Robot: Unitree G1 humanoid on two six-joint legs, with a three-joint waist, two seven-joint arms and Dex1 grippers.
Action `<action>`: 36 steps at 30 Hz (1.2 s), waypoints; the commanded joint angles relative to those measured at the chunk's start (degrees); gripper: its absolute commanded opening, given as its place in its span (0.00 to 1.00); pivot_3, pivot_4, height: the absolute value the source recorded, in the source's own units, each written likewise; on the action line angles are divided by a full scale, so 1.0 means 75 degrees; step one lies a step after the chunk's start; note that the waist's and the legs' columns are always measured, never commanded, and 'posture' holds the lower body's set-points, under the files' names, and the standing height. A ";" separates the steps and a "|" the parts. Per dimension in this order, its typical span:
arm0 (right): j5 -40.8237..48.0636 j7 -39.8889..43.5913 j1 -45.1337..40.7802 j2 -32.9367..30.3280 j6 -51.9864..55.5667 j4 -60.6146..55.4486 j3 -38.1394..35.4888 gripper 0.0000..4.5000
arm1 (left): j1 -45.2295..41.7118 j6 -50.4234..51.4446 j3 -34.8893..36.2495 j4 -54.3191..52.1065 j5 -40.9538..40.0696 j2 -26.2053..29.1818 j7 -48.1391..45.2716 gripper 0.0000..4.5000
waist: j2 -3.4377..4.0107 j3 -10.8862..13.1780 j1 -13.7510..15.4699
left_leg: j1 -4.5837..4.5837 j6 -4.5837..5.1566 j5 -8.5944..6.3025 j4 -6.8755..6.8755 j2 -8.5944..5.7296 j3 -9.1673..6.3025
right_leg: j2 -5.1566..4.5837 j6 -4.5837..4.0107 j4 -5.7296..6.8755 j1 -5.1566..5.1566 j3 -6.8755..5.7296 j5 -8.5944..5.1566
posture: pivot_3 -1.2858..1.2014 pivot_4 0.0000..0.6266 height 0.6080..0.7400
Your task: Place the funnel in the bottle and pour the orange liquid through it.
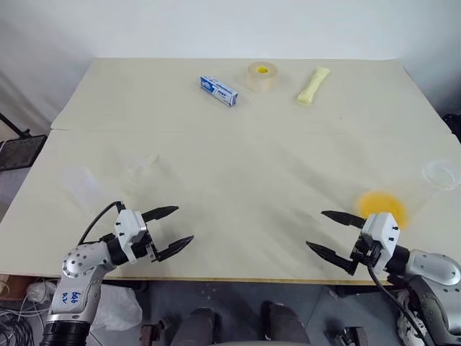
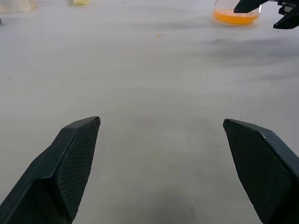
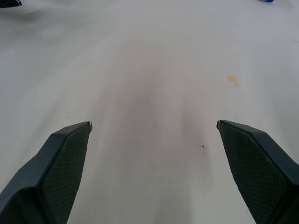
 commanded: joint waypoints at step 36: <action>-0.0149 0.1163 -0.2684 0.0470 -0.0595 0.2156 0.1296 1.00 | 0.2726 0.2027 0.4329 -0.2484 -0.1980 -0.0514 0.3471 1.00 | -0.0038 0.0024 -0.0020 | 0.0005 -0.0017 0.0002 0.0004 0.0016 -0.0001 | 0.0003 -0.0021 -0.0007 0.0001 0.0060 -0.0011 | 0.52 0.24 1.00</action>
